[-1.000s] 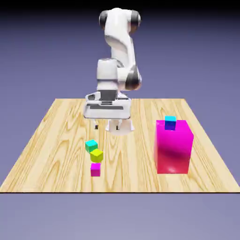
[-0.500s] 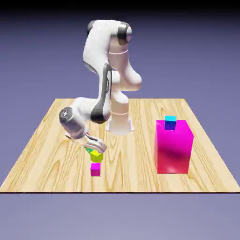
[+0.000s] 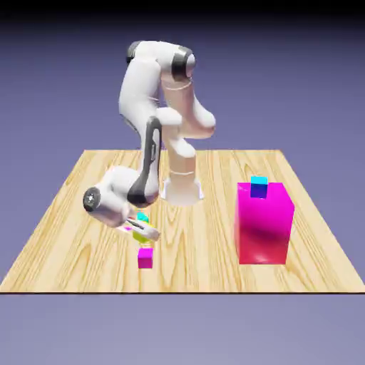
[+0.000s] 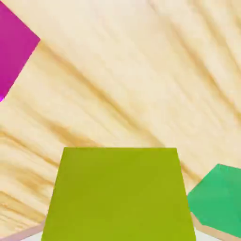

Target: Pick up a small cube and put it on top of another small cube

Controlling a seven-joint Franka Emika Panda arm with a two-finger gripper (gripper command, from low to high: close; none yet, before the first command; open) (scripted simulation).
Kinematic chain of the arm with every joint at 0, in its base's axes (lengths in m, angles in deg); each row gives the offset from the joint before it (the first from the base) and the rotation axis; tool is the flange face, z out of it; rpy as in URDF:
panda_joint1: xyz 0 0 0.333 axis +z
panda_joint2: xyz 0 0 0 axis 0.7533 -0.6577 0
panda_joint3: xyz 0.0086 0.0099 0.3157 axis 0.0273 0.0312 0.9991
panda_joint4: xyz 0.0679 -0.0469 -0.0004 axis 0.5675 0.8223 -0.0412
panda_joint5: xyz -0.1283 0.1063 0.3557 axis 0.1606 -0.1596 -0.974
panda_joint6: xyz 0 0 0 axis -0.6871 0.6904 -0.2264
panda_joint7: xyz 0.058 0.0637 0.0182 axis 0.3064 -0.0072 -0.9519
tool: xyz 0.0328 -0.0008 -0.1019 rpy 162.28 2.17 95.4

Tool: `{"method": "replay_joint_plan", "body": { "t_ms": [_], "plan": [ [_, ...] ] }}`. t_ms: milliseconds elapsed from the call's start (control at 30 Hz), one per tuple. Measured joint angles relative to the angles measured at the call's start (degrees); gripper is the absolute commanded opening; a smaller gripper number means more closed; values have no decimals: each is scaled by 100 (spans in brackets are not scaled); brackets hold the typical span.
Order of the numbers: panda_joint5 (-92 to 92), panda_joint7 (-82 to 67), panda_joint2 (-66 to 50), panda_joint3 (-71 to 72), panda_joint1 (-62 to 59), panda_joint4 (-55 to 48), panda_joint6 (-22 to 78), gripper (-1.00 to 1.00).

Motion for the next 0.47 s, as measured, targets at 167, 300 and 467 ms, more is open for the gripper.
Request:
{"method": "replay_joint_plan", "body": {
  "t_ms": [167, 300, 467],
  "plan": [
    [766, -480, 1038, -964, 477, 792, 268, -100],
    [728, -595, 873, -994, 491, 1121, -208, -100],
    [629, -679, 573, -939, 466, 1443, -811, 100]
  ]
}}
